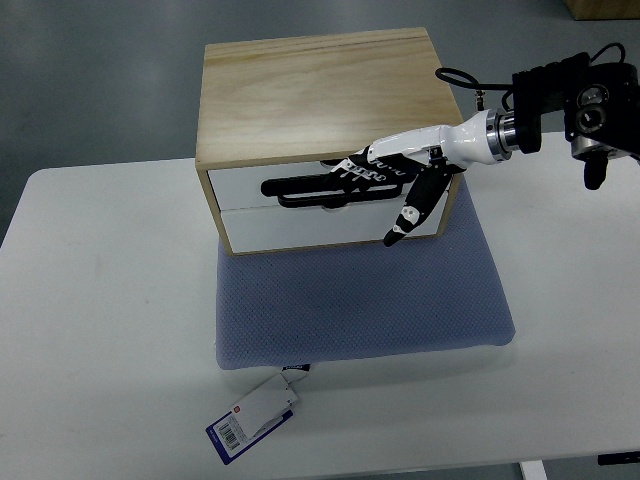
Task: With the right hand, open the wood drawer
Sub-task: 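Hook the right hand's fingers around the black bar handle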
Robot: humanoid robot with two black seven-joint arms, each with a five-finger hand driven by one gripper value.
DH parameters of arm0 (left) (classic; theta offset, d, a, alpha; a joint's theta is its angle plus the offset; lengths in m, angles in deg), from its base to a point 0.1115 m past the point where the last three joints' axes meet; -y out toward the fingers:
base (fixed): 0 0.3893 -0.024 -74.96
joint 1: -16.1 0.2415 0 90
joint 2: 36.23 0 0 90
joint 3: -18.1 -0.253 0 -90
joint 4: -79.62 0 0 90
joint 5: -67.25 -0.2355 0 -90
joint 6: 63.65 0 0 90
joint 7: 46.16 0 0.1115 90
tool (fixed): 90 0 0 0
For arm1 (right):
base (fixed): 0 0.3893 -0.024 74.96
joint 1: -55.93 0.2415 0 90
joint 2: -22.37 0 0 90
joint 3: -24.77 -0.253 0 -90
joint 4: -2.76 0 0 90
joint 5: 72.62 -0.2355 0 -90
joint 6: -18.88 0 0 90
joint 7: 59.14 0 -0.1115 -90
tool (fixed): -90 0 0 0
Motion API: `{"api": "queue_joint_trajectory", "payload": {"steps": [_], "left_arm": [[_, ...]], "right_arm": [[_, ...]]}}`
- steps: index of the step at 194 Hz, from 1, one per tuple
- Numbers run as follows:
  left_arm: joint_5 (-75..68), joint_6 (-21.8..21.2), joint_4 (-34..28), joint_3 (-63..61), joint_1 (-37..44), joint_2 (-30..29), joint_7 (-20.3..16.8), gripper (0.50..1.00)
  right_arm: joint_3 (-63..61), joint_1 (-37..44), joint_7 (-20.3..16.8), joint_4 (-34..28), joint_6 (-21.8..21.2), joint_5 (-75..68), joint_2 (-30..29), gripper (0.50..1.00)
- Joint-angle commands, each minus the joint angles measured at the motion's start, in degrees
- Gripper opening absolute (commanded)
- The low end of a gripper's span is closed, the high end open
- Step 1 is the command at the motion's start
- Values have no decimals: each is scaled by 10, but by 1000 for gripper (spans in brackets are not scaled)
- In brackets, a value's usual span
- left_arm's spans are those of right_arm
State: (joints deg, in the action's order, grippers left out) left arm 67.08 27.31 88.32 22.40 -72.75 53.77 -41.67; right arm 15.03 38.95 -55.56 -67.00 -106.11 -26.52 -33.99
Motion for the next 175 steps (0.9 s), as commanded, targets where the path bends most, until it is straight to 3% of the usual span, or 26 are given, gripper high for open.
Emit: {"api": "queue_joint_trajectory", "payload": {"steps": [1, 175], "left_arm": [[0, 0, 0, 0, 0, 0, 0, 1000], [0, 0, 0, 0, 0, 0, -1, 1000]], "right_arm": [[2, 0, 0, 2, 0, 0, 0, 940], [2, -5, 0, -6, 0, -4, 0, 940]]}}
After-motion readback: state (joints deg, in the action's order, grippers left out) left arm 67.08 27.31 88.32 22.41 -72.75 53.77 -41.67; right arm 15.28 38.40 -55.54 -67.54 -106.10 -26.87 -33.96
